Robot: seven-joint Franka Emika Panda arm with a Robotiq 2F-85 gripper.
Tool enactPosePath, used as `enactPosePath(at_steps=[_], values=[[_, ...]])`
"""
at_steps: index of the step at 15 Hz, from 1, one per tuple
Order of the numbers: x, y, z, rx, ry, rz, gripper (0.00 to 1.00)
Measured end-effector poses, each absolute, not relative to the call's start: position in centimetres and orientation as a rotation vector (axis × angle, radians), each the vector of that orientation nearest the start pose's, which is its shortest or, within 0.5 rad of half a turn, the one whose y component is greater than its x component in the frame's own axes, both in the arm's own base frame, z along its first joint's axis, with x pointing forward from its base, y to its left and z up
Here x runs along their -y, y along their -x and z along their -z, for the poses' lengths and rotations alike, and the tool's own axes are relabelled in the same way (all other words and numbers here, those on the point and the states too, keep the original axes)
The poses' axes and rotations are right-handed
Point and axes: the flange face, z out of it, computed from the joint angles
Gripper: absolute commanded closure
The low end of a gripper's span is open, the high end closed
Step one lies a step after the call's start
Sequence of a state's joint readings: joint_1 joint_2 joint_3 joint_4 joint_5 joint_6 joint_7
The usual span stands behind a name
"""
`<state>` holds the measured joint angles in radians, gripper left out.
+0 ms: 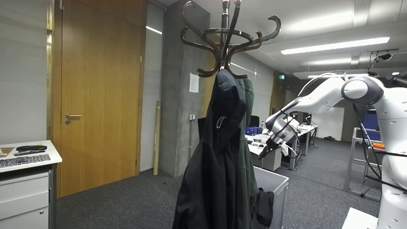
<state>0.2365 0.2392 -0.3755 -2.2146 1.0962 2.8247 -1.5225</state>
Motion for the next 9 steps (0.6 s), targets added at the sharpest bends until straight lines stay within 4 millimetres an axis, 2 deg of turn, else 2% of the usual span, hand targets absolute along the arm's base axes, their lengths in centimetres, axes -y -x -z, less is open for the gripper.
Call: enactPosePath(at_steps=[4,9], values=[[10.0,-54.1,-28.3,0.52,3.035,0.814,0.0],[10.4,-52.3,-27.4,0.283,3.131,0.807,0.0]])
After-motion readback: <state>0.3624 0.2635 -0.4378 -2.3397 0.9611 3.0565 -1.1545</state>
